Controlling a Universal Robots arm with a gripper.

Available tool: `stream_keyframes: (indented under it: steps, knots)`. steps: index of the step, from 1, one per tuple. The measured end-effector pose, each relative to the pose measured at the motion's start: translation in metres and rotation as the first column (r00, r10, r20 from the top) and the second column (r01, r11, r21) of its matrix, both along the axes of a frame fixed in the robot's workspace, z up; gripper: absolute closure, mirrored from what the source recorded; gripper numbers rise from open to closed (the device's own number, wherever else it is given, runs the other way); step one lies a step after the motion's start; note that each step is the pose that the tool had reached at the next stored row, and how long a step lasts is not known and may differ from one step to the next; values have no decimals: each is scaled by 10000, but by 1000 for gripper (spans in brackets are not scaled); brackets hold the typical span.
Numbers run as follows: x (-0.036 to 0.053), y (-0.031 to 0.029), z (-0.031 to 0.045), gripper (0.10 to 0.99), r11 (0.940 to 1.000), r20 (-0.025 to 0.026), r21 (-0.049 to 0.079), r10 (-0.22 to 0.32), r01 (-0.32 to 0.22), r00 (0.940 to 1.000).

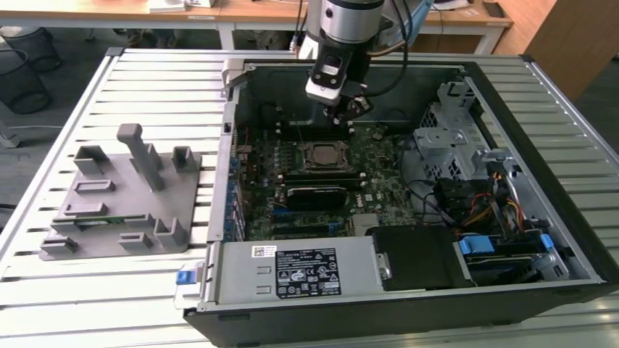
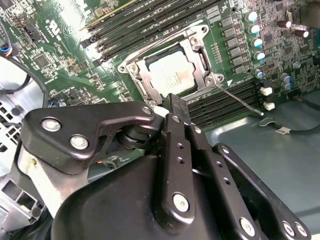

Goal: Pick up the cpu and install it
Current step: 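Install the first cpu locking lever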

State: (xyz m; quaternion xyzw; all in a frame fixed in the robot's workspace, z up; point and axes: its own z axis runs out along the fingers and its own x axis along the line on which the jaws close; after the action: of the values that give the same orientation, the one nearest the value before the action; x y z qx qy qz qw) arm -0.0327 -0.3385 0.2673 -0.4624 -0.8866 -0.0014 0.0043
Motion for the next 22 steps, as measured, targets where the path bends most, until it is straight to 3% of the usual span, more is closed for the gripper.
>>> stream_keyframes:
  steps: [11, 22]
  knots:
    - [0, 0, 0, 980, 9964, 1, 1, 849, -849, 9964]
    - [0, 0, 0, 980, 9777, 1, 1, 2100, -2100, 9777]
